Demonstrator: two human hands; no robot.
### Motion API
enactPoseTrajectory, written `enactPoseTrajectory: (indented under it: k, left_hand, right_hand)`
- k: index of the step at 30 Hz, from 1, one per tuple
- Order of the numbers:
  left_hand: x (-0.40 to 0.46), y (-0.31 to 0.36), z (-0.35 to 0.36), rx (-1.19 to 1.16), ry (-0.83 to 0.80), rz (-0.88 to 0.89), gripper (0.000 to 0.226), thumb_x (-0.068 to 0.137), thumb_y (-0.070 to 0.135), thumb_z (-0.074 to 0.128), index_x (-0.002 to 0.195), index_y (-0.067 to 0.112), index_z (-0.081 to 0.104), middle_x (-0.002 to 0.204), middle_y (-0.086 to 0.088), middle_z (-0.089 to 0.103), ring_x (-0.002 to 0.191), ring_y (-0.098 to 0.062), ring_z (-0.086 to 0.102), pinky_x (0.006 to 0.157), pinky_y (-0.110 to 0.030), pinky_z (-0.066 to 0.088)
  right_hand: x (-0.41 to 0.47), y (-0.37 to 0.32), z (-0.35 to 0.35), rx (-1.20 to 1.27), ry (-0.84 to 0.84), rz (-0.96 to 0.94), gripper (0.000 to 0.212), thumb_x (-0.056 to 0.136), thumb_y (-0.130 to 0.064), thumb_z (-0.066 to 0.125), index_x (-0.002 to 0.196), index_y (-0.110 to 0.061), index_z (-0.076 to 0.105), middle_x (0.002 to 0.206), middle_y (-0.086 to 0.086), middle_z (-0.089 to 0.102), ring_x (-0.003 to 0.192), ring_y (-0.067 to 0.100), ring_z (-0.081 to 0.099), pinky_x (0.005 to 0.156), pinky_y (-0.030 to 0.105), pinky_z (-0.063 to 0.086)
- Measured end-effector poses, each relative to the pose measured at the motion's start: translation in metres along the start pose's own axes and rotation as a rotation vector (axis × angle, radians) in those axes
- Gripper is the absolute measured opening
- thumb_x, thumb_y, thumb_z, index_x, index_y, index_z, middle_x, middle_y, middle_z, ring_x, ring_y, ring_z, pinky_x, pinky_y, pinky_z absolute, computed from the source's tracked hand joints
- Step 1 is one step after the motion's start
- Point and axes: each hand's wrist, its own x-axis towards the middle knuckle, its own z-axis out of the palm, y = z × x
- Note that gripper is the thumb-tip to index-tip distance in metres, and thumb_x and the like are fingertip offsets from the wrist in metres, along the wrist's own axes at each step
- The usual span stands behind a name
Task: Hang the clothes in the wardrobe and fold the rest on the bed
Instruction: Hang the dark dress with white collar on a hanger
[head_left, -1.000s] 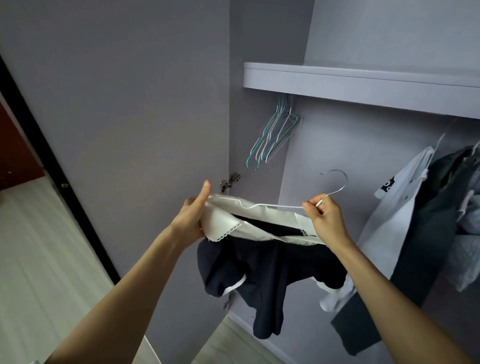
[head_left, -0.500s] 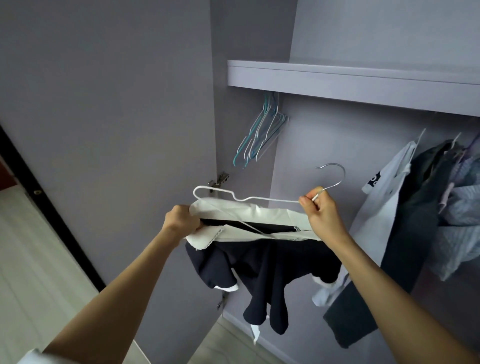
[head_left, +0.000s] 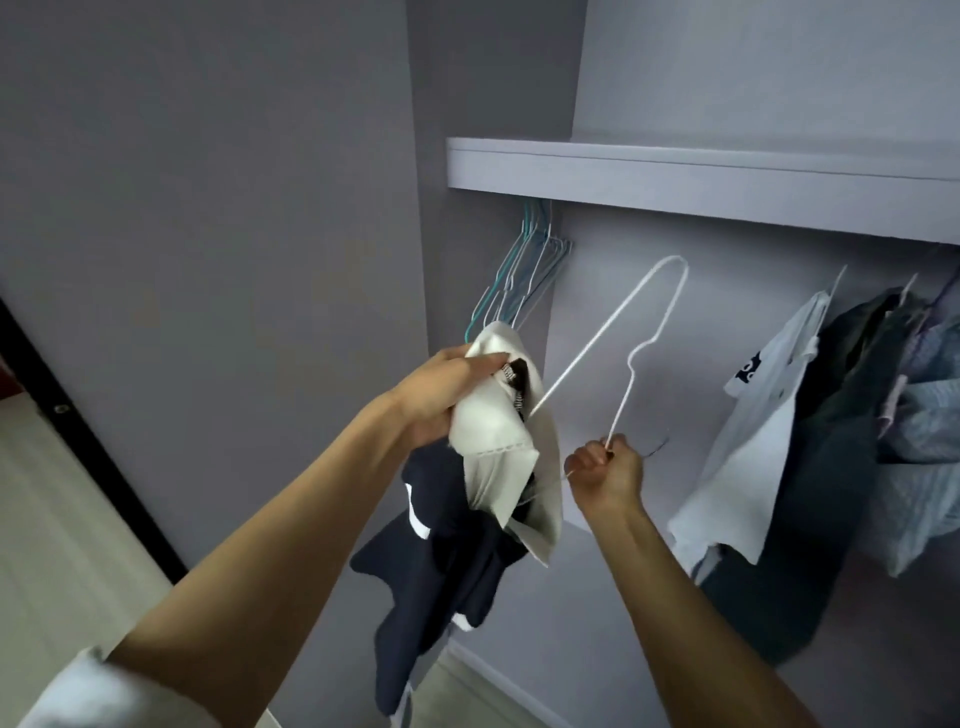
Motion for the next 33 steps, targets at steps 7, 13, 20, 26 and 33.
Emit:
enactPoseTrajectory:
  k: [7,13,20,26,33]
  left_hand:
    - [-0.009,0.028,0.000,-0.011,-0.061,0.055,0.014,0.096,0.012,0.050,0.091,0.008,0.063,0.076,-0.006,0.067,0.068,-0.017,0.064,0.063,-0.028,0.056]
    - [-0.024,0.029,-0.049,0.273,0.152,0.107,0.014,0.095,0.018,0.054,0.092,0.011,0.065,0.089,-0.008,0.068,0.082,-0.022,0.065,0.080,-0.035,0.054]
    - [-0.025,0.023,-0.072,0.517,0.315,0.125,0.022,0.097,0.025,0.050,0.094,0.008,0.063,0.085,-0.009,0.063,0.080,-0.023,0.059,0.079,-0.035,0.047]
    - [-0.025,0.028,-0.063,0.457,0.281,0.127,0.020,0.098,0.023,0.048,0.095,0.007,0.060,0.086,-0.010,0.060,0.079,-0.022,0.058,0.076,-0.036,0.049]
    - [-0.023,0.036,-0.042,0.234,0.246,0.105,0.021,0.099,0.019,0.047,0.111,0.007,0.060,0.098,-0.014,0.065,0.088,-0.026,0.063,0.087,-0.042,0.052]
  right_hand:
    - [-0.009,0.043,0.029,0.013,0.001,-0.015,0.037,0.093,-0.005,0.036,0.060,-0.019,0.024,0.039,-0.007,0.024,0.035,0.009,0.024,0.039,0.021,0.024]
    - [0.010,0.025,0.023,-0.355,0.119,-0.366,0.036,0.100,-0.015,0.033,0.064,-0.016,0.036,0.056,0.000,0.034,0.050,0.015,0.032,0.051,0.026,0.028]
    - [0.016,-0.009,0.048,-0.604,0.111,-0.660,0.035,0.099,-0.015,0.032,0.064,-0.018,0.038,0.063,-0.001,0.044,0.056,0.012,0.040,0.056,0.021,0.036]
    - [0.017,-0.021,0.064,-0.563,0.136,-0.590,0.036,0.101,-0.023,0.033,0.065,-0.017,0.038,0.064,0.004,0.044,0.056,0.018,0.039,0.056,0.027,0.034]
    - [0.016,-0.002,0.072,-0.540,0.240,-0.551,0.037,0.100,-0.023,0.033,0.065,-0.017,0.040,0.069,0.007,0.048,0.071,0.025,0.046,0.069,0.034,0.039]
